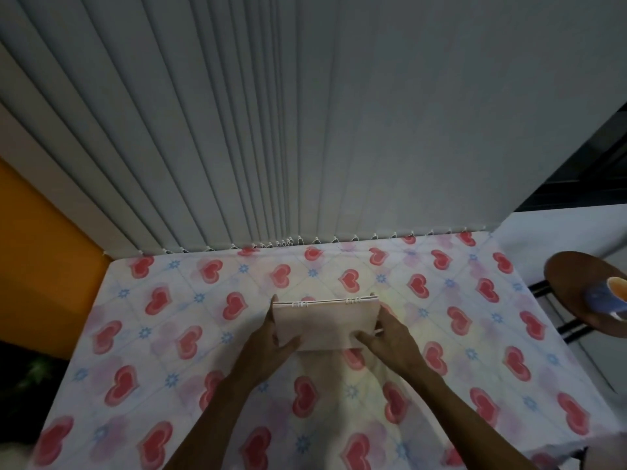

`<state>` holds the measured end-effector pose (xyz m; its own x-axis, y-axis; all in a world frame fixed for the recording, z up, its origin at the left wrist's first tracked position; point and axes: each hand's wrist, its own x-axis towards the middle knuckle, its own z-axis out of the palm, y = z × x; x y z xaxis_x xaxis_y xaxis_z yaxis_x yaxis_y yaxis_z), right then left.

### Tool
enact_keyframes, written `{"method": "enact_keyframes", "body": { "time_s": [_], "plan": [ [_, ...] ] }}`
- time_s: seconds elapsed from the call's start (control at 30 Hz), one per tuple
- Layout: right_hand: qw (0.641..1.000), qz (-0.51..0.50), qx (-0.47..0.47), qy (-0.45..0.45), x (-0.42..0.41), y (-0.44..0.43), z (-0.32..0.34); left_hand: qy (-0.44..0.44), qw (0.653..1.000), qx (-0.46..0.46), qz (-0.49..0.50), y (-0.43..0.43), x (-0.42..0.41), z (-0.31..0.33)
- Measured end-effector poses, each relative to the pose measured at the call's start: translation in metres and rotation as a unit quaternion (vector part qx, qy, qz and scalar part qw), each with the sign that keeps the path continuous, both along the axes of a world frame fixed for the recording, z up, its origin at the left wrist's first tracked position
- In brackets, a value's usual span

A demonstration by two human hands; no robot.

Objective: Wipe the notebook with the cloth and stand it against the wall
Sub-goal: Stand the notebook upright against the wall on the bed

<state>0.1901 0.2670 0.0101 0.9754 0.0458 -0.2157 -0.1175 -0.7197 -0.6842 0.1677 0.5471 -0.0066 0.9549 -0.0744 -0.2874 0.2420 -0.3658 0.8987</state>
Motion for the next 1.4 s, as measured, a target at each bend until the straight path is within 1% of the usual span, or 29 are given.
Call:
{"method": "enact_keyframes", "body": {
  "time_s": [0.1, 0.2, 0.3, 0.47, 0.6, 0.73, 0.87, 1.0, 1.13, 1.3, 1.4],
  "plan": [
    [1.0, 0.007, -0.007, 0.004, 0.008, 0.004, 0.004, 0.004, 1.0, 0.009, 0.006, -0.001, 0.003, 0.003],
    [1.0, 0.021, -0.019, 0.009, 0.029, 0.005, 0.013, 0.006, 0.999, 0.038, 0.017, -0.003, 0.02, 0.011],
    [0.999, 0.036, -0.015, -0.001, 0.063, 0.006, 0.027, -0.004, 0.997, 0.077, 0.022, -0.001, 0.049, 0.025],
    [0.999, 0.039, 0.002, -0.006, 0.126, 0.009, 0.052, -0.012, 0.992, 0.116, 0.042, 0.001, 0.105, 0.047],
    [0.999, 0.052, 0.011, -0.006, 0.166, 0.004, 0.053, -0.017, 0.994, 0.101, 0.038, -0.004, 0.145, 0.049],
    [0.999, 0.05, 0.015, 0.013, 0.192, -0.002, 0.043, -0.005, 0.992, 0.118, 0.035, -0.018, 0.169, 0.046],
    [0.999, 0.052, 0.003, 0.014, 0.21, -0.007, 0.021, 0.005, 0.991, 0.127, 0.033, -0.022, 0.189, 0.027],
    [0.998, 0.049, -0.012, 0.031, 0.22, -0.001, 0.0, 0.055, 0.99, 0.124, 0.049, -0.019, 0.191, 0.007],
    [0.998, 0.043, -0.003, 0.039, 0.223, 0.007, -0.011, 0.095, 0.987, 0.106, 0.072, -0.013, 0.192, -0.012],
    [0.999, 0.039, 0.007, 0.035, 0.224, 0.002, -0.031, 0.092, 0.988, 0.109, 0.061, -0.012, 0.196, -0.014],
    [0.998, 0.04, 0.01, 0.038, 0.218, 0.007, -0.016, 0.084, 0.989, 0.11, 0.052, -0.012, 0.196, -0.009]
  ]
}}
